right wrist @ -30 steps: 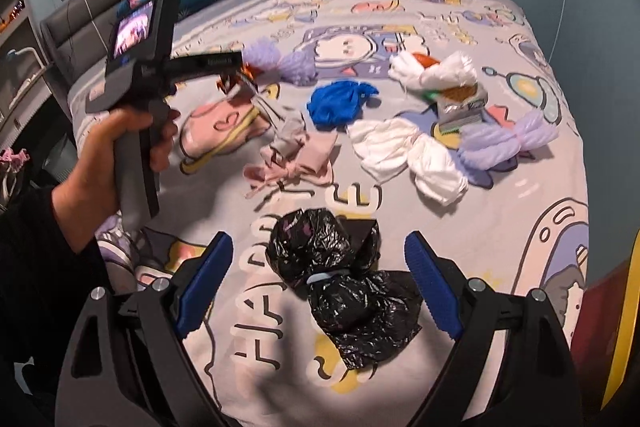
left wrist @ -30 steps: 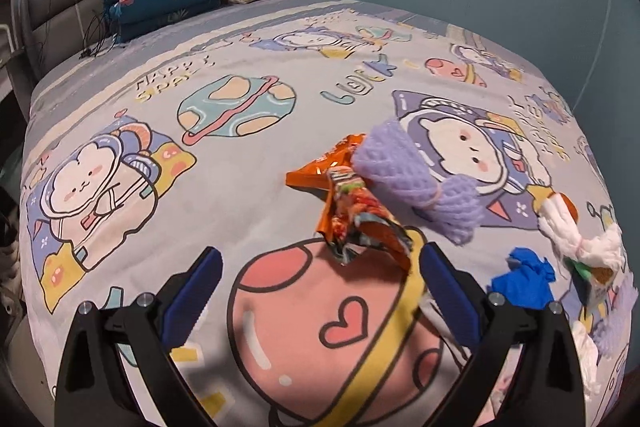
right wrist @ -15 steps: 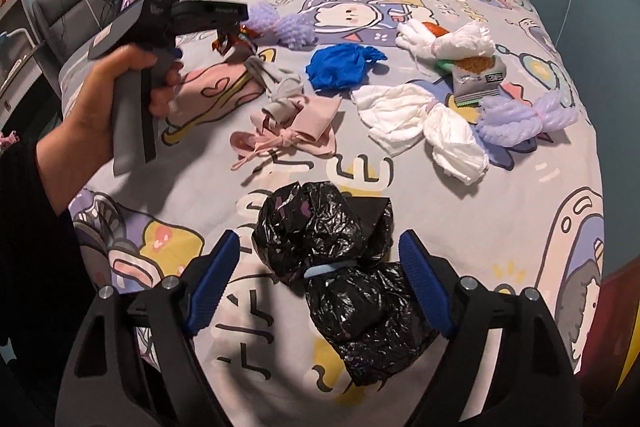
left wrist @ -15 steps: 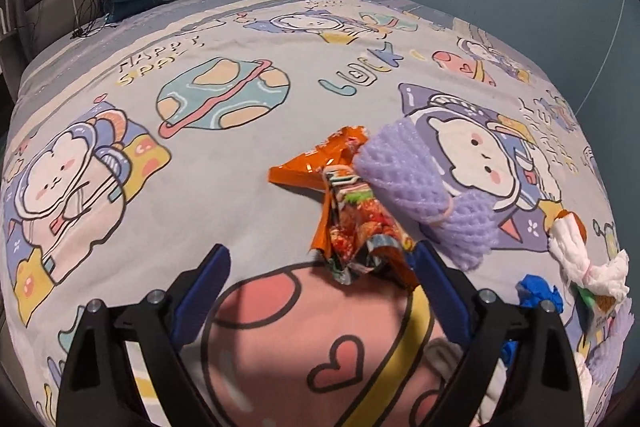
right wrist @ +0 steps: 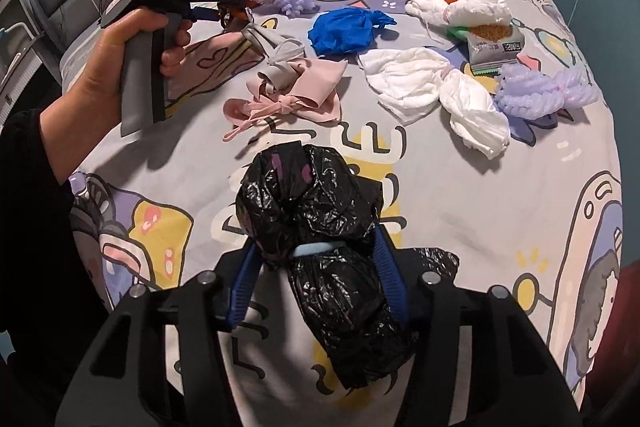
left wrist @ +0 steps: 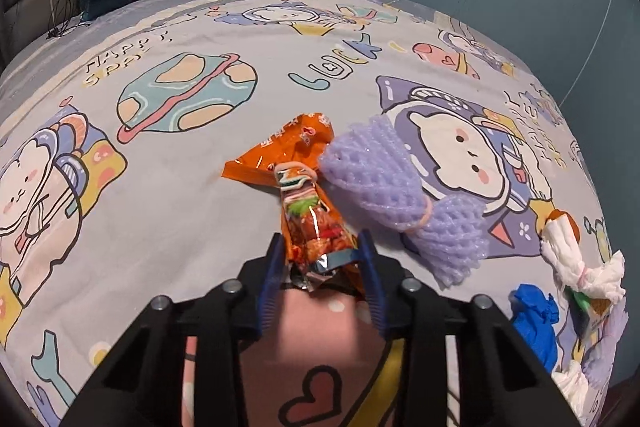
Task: Collect trash
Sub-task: 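Grasp the orange snack wrapper with the left gripper while the right grasps another black bag, then lift and carry the wrapper and black bag over the bin with both grippers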
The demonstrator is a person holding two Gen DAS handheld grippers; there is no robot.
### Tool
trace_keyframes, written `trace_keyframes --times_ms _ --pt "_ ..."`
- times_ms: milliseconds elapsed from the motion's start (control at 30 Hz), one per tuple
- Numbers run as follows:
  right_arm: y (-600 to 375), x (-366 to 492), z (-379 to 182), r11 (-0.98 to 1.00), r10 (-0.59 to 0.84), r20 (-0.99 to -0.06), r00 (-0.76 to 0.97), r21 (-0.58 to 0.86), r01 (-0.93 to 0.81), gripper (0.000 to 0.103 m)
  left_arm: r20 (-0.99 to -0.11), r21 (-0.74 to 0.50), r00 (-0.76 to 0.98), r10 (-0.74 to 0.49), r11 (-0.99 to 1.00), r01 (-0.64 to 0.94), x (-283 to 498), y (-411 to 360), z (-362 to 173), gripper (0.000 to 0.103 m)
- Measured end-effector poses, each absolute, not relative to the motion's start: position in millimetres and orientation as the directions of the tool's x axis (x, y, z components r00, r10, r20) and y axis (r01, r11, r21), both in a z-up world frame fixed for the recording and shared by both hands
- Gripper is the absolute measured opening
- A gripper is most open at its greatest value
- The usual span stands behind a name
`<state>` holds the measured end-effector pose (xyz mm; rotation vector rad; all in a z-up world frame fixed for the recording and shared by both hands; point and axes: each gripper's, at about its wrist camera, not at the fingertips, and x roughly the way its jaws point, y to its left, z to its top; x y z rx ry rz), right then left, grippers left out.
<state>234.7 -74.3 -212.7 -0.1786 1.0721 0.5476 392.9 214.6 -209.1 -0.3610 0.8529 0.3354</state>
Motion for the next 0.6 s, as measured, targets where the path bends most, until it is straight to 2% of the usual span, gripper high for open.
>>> trace_keyframes --times_ms 233,600 --pt "-75 234 -211 0.849 0.351 -0.862 0.366 0.128 -0.513 0.036 -0.774 -0.182 0.618 0.139 0.886 -0.427 385 215 -207 0.027" --pt "-88 229 -190 0.847 0.401 -0.819 0.409 0.162 -0.506 0.033 -0.754 -0.247 0.653 0.063 0.895 -0.371 341 205 -172 0.027"
